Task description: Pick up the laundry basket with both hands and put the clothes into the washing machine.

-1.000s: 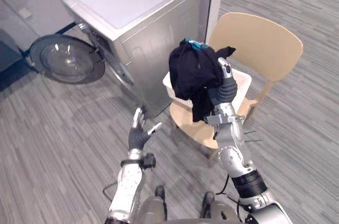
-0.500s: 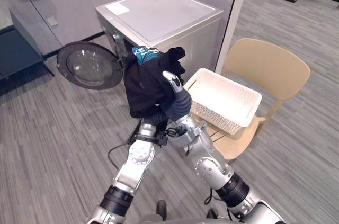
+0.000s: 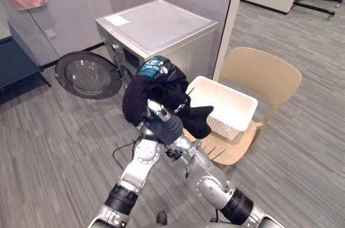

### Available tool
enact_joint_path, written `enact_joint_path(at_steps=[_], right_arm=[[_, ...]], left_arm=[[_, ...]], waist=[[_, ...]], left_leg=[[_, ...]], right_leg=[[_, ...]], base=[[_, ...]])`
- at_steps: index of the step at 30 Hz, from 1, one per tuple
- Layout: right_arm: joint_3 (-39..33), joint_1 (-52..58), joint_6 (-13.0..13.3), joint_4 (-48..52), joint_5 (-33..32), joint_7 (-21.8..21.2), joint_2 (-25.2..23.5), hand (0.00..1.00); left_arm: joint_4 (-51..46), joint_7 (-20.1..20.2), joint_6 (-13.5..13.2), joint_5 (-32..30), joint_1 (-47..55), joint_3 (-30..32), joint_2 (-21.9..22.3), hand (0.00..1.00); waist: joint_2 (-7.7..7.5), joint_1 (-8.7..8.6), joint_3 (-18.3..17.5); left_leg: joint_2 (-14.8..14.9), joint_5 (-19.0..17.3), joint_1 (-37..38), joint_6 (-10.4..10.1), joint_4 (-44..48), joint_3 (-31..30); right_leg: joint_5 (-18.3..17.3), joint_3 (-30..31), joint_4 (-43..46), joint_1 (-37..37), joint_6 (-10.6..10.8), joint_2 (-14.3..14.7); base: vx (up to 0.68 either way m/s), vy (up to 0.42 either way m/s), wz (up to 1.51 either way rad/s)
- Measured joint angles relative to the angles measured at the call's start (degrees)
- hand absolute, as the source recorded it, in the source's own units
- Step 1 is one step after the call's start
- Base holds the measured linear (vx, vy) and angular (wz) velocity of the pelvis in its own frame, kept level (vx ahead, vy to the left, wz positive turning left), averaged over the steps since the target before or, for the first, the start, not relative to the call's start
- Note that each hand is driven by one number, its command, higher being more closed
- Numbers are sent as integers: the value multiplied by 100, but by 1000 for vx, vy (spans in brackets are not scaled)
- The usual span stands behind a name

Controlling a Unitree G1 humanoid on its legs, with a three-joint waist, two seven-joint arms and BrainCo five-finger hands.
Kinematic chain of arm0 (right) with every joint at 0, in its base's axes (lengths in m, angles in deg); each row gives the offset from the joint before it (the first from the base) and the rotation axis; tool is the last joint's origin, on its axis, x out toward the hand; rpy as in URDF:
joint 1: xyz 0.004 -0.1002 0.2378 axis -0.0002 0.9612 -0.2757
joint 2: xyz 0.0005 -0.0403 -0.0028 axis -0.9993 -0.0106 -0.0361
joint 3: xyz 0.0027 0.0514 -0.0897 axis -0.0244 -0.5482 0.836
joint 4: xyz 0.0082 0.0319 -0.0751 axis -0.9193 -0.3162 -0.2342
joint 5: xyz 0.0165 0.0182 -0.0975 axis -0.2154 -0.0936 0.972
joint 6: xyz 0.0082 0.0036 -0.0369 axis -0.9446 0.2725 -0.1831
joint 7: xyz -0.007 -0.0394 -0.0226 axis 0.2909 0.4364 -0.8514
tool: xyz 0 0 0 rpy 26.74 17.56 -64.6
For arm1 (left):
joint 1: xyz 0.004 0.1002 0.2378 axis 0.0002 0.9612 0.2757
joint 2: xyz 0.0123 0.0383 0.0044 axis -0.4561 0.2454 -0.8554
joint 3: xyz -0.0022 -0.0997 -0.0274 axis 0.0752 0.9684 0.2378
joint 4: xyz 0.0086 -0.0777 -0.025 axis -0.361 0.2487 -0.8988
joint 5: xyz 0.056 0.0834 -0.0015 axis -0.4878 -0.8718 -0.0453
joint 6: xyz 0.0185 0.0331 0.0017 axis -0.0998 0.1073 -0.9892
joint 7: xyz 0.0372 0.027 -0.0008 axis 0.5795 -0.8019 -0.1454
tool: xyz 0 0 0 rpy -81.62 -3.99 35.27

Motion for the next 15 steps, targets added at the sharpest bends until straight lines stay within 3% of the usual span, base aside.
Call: enact_joint_path(at_steps=[6, 9, 11, 13, 15], right_arm=[[-677, 651, -49, 17, 1464, 10, 54, 0], [-1768, 1039, -7, -8, 2059, 393, 128, 0], [-2776, 1279, 63, -212, 2507, 750, 505, 0], [-3079, 1582, 73, -285, 3038, 899, 889, 0], [-3080, 1775, 79, -528, 3560, 931, 970, 0]], left_arm=[[281, 254, 48, 170, 601, 332, 269, 100], [285, 322, -15, 285, 959, 784, 321, 100], [512, 355, -59, 406, 1274, 1180, 234, 100], [916, 378, -64, 510, 1478, 1342, 146, 100], [1353, 466, -61, 556, 1593, 1406, 13, 100]], waist=[[-4, 11, 3], [-13, 11, 4], [-16, 12, 5], [-26, 10, 10], [-39, 4, 11]], left_leg=[[13, 0, -5, 0, -27, 3], [7, -2, -12, 0, -28, 1], [8, -4, -46, 1, -29, -27], [26, -11, -120, -6, -27, -59], [18, -11, -160, -10, -26, -57]], right_leg=[[6, 10, -23, 6, -9, 21], [5, 14, -22, 5, -7, 7], [2, 8, -42, -9, -2, -3], [2, 5, -80, -27, -2, 10], [8, -1, -94, -82, -11, 44]], base=[[0, 0, 0], [0, 3, 1], [1, 6, 5], [-2, -2, 4], [45, -14, 1]])
